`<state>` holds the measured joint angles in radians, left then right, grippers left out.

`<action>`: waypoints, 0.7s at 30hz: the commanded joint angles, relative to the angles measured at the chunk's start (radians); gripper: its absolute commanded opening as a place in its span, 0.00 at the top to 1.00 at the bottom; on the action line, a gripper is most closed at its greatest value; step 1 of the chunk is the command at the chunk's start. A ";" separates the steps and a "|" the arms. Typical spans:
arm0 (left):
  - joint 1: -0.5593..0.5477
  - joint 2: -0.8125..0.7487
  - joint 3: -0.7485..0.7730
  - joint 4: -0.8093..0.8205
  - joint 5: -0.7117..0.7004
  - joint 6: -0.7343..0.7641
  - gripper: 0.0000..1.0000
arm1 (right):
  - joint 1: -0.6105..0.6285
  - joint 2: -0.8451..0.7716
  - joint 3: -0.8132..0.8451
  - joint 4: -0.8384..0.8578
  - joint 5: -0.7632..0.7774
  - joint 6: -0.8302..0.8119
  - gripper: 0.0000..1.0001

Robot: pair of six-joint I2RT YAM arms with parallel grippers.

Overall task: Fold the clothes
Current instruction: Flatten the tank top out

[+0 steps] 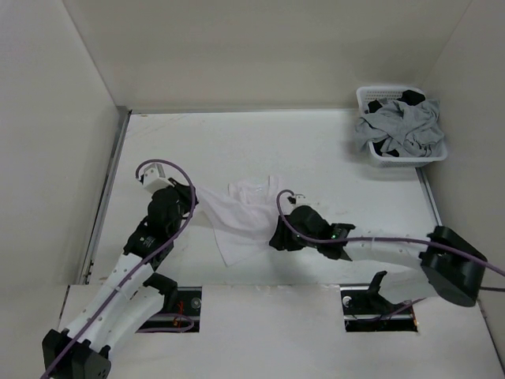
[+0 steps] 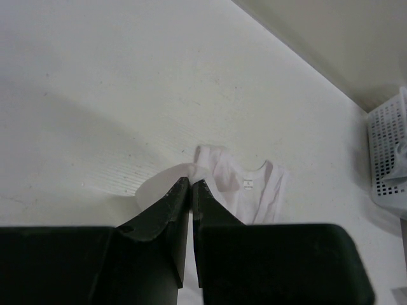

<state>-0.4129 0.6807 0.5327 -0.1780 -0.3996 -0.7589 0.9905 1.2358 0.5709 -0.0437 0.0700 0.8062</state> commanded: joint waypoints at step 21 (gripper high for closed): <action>-0.178 -0.029 -0.178 0.084 -0.110 -0.177 0.98 | -0.326 0.182 0.123 0.160 0.129 -0.122 0.42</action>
<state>-0.5663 0.6430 0.3592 -0.1600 -0.4370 -0.8963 0.6048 1.5272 0.7567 0.1383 0.1833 0.6930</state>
